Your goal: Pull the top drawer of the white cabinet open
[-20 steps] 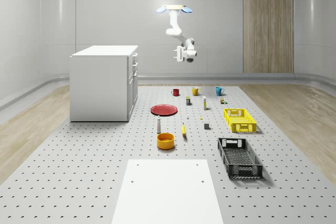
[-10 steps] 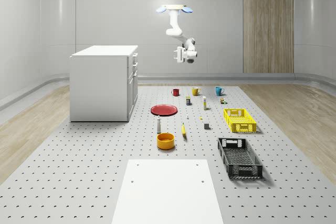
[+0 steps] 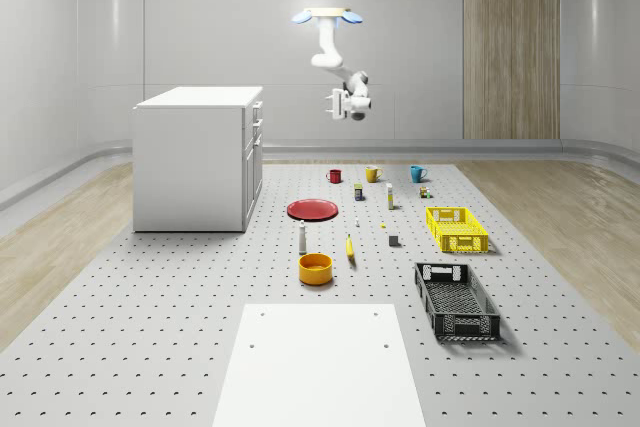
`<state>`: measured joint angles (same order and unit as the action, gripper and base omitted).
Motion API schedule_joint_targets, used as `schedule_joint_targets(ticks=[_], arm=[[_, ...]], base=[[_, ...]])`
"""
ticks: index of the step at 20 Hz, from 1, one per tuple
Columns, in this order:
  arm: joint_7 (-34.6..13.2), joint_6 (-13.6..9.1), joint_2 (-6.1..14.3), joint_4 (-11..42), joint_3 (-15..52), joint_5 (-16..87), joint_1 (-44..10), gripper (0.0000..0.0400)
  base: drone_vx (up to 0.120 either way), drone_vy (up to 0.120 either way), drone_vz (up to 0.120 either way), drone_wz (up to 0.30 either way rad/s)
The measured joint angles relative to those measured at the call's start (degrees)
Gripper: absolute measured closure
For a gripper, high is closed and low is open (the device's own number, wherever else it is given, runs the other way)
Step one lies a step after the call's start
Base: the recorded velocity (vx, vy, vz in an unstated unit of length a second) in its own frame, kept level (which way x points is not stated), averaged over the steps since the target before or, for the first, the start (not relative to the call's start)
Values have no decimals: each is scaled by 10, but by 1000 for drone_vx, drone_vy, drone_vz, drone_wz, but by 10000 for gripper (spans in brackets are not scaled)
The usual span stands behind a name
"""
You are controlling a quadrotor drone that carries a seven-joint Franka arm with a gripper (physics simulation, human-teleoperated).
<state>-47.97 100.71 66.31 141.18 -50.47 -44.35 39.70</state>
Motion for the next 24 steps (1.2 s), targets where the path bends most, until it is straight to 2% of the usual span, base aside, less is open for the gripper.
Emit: schedule_joint_targets(ticks=[4, 8, 24], arm=[[-2, 3, 3, 1, -1, 3, 3, 95], [-2, 16, 6, 9, 8, -3, 6, 95], [19, 110, -2, 64, 82, -72, 32, 95]], base=[[110, -10, 0, 0], [0, 0, 0, 0], [0, 0, 0, 0]])
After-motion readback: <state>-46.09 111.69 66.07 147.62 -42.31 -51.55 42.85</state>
